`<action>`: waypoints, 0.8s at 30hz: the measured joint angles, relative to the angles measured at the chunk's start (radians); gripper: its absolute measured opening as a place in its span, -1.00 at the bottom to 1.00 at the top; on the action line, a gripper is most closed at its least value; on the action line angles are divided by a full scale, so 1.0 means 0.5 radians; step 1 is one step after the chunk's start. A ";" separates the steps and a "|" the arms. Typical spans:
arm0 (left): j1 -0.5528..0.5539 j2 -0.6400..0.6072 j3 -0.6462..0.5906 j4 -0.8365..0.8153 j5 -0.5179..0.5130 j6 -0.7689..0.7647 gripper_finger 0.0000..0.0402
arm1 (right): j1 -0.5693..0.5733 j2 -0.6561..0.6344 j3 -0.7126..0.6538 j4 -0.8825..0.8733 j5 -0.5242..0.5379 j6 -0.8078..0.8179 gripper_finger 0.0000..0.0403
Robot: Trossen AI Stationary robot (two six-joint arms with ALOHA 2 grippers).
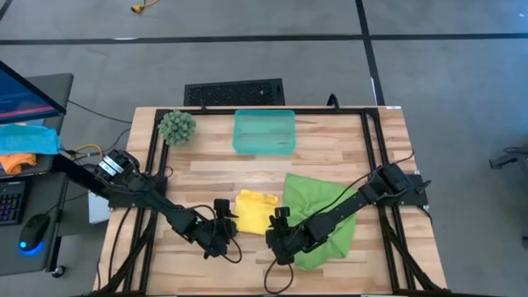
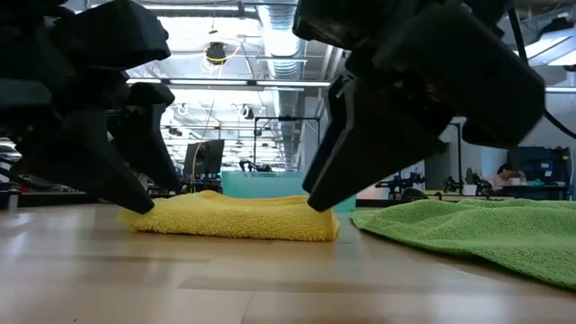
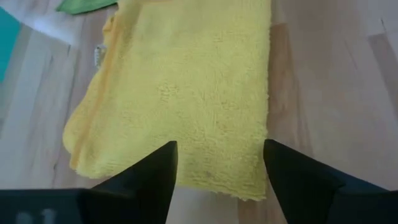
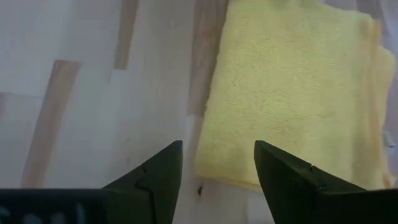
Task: Roll microfiber towels into tight, uniform cylinder then place into a basket
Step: Roll the yellow microfiber cloth
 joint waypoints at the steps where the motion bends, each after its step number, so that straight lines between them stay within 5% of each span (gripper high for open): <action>1: 0.005 0.000 0.000 0.000 0.014 0.000 0.13 | 0.000 0.000 -0.014 0.019 0.000 0.000 0.10; 24: 0.029 0.213 0.011 0.064 -0.001 -0.095 0.05 | -0.041 0.000 -0.087 0.193 -0.006 0.000 0.10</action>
